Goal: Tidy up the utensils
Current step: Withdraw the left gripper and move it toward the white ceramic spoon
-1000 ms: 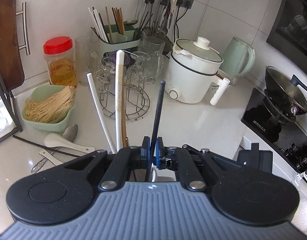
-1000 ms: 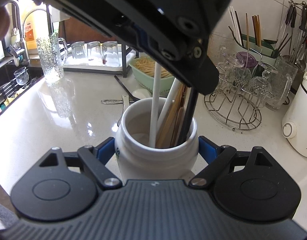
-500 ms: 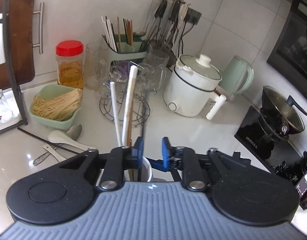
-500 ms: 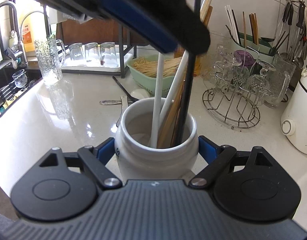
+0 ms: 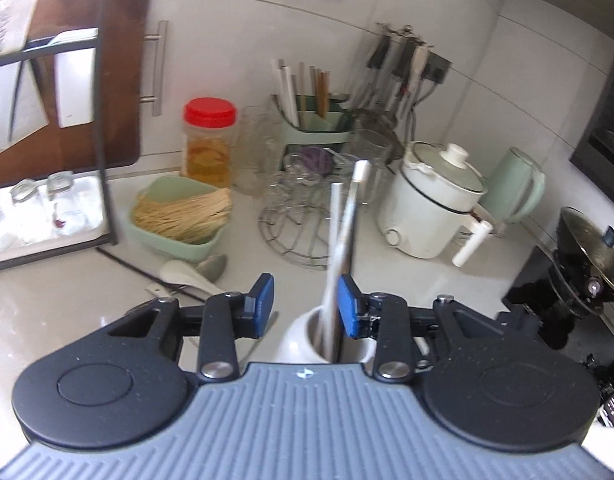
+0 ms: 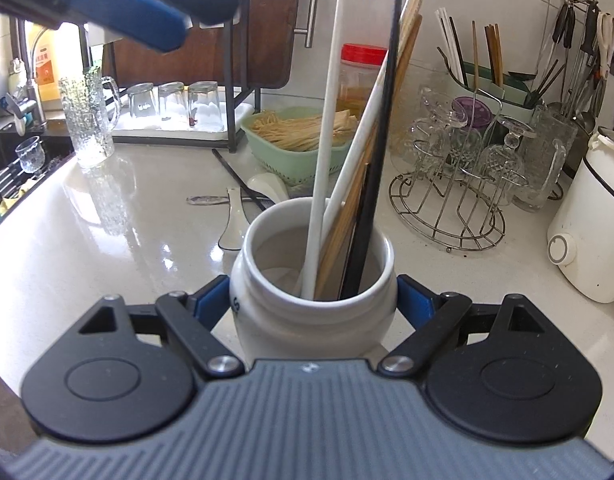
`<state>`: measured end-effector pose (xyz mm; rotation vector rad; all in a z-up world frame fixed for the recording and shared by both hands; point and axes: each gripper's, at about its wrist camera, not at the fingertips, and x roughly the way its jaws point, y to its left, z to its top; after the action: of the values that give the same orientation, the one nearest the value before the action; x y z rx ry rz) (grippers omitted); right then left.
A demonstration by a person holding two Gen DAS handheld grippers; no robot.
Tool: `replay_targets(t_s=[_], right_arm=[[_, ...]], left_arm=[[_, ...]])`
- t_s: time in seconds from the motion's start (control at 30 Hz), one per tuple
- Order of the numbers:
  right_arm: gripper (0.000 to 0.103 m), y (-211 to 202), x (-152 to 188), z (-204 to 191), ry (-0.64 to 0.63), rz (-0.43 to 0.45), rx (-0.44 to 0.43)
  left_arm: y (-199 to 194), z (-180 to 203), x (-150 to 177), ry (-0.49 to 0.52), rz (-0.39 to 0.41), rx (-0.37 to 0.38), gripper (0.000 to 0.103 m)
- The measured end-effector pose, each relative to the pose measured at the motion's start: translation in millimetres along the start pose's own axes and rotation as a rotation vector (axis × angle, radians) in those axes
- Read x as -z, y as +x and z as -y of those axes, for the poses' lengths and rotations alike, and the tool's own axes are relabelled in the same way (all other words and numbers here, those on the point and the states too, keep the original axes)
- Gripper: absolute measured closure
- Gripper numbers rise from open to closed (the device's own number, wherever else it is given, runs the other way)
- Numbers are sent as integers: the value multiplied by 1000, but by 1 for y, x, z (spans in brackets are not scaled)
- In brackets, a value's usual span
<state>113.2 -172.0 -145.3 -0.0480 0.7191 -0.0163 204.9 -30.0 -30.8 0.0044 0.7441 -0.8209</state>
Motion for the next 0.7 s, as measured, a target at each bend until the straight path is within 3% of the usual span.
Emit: replay_targets(t_s=[0.3, 0.7], right_arm=[[13, -6, 6, 6, 1, 7, 3], [13, -6, 8, 13, 6, 11, -7]], left_arm=[[10, -27, 11, -48, -47, -92, 63], [32, -35, 30, -79, -136, -184, 63]])
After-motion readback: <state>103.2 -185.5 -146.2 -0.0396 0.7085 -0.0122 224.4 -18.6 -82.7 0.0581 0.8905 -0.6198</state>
